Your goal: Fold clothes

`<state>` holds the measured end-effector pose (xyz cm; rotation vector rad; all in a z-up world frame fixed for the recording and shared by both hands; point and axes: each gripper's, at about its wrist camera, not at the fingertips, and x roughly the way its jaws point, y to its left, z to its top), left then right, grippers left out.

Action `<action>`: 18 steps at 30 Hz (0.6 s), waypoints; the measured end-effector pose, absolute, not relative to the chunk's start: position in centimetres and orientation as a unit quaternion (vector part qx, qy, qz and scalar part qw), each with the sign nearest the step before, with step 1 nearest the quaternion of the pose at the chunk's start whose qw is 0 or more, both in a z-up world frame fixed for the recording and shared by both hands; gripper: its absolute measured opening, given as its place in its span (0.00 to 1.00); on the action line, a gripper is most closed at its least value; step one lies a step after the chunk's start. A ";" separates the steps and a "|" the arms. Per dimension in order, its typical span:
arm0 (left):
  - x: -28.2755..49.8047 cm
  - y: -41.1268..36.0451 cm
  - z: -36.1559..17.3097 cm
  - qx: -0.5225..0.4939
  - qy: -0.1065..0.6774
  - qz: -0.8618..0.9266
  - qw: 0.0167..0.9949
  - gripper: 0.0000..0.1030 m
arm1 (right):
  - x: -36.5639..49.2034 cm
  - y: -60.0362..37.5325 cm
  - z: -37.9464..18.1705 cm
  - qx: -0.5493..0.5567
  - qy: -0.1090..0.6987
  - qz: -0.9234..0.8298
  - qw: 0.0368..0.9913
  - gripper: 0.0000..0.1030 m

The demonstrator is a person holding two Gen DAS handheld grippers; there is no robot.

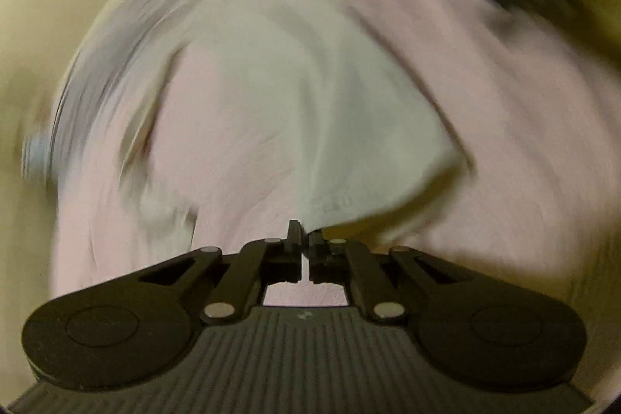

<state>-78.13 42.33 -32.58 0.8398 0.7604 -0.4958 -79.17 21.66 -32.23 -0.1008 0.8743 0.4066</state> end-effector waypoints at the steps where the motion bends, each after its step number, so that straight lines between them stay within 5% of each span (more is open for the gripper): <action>1: -77.6 43.1 -32.3 0.361 0.371 -0.219 0.827 0.02 | -79.5 22.3 -32.0 -0.047 0.411 0.210 0.886 0.38; 13: -76.1 43.9 -33.3 0.344 0.393 -0.238 0.819 0.02 | -81.2 34.1 -34.3 -0.175 0.332 0.269 0.887 0.38; 18: -76.1 43.8 -33.4 0.339 0.388 -0.242 0.822 0.02 | -80.6 35.0 -35.0 -0.142 0.321 0.218 0.911 0.38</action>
